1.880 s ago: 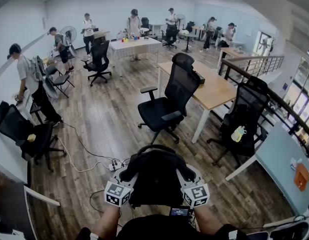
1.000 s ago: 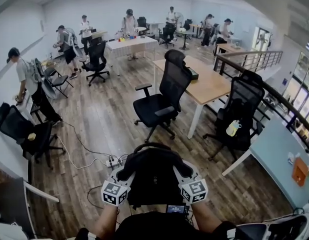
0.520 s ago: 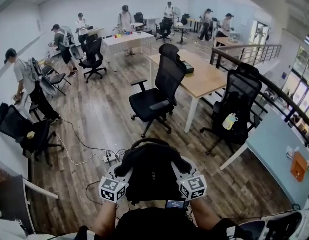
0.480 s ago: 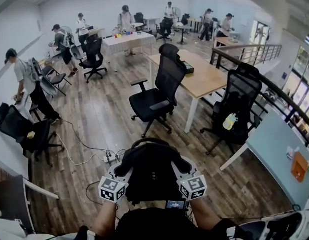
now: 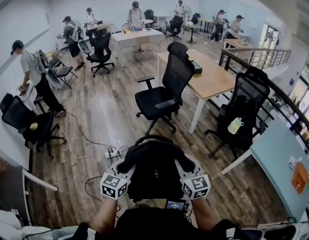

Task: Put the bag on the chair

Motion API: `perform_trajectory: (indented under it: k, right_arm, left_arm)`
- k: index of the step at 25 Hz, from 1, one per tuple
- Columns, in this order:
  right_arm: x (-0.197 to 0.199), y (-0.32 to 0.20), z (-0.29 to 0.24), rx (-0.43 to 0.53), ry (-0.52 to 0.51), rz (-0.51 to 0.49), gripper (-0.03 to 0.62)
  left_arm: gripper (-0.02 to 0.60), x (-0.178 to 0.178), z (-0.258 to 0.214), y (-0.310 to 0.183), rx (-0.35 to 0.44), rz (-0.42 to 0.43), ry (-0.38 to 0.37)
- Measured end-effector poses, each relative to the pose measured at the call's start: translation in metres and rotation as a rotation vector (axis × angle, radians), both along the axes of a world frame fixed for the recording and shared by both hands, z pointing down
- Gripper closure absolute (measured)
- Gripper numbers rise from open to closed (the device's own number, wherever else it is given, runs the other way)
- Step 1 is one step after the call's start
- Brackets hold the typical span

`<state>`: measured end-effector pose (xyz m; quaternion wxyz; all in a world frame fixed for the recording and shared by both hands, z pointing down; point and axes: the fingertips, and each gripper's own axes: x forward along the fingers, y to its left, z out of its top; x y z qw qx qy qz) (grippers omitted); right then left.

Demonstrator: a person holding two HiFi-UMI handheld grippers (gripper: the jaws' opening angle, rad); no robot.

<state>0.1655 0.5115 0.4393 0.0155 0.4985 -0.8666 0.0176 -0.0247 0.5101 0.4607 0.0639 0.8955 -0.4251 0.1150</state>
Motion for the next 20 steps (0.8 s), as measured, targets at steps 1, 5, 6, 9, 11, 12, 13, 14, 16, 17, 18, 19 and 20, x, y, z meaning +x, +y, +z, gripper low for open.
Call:
perform_trajectory:
  k: [1,5,6,9,11,12,13,14,16,17,18,19,20]
  right_arm:
    - [-0.002,-0.007,0.000,-0.001,0.000,-0.004,0.461]
    - [-0.007,-0.037,0.005,-0.016,0.002,-0.016,0.461]
    - [-0.008,-0.046,0.006,-0.019,0.001,-0.017,0.461]
    - [-0.013,-0.079,0.009,-0.028,-0.004,-0.014,0.461]
    - [-0.018,-0.103,0.007,-0.031,-0.002,-0.011,0.461]
    - [-0.021,-0.113,0.006,-0.032,0.000,-0.012,0.461]
    - [-0.024,-0.123,0.005,-0.032,0.003,-0.013,0.461]
    - [-0.027,-0.134,0.003,-0.030,0.005,-0.014,0.461]
    - [-0.030,-0.156,0.000,-0.024,0.011,-0.012,0.461]
    - [-0.031,-0.167,-0.001,-0.020,0.014,-0.010,0.461]
    - [-0.034,-0.178,-0.003,-0.014,0.016,-0.009,0.461]
    - [-0.037,-0.187,-0.005,-0.007,0.017,-0.010,0.461]
    - [-0.041,-0.197,-0.006,-0.001,0.019,-0.012,0.462]
  left_arm:
    - [0.468,-0.002,0.001,-0.007,-0.002,-0.005,0.001]
    - [0.468,-0.007,0.006,-0.034,-0.011,-0.010,0.008]
    - [0.468,-0.009,0.007,-0.042,-0.013,-0.008,0.010]
    - [0.468,-0.013,0.010,-0.073,-0.021,-0.003,0.012]
    - [0.468,-0.017,0.009,-0.096,-0.025,-0.005,0.016]
    - [0.468,-0.020,0.009,-0.108,-0.028,-0.004,0.019]
    - [0.468,-0.023,0.008,-0.119,-0.029,0.000,0.022]
    - [0.468,-0.026,0.007,-0.131,-0.028,0.006,0.026]
    - [0.468,-0.029,0.004,-0.155,-0.020,0.018,0.035]
    - [0.468,-0.030,0.003,-0.167,-0.015,0.023,0.038]
    - [0.468,-0.032,0.002,-0.177,-0.009,0.026,0.041]
    - [0.469,-0.035,0.000,-0.187,-0.002,0.028,0.045]
    - [0.469,-0.039,-0.002,-0.197,0.005,0.029,0.049]
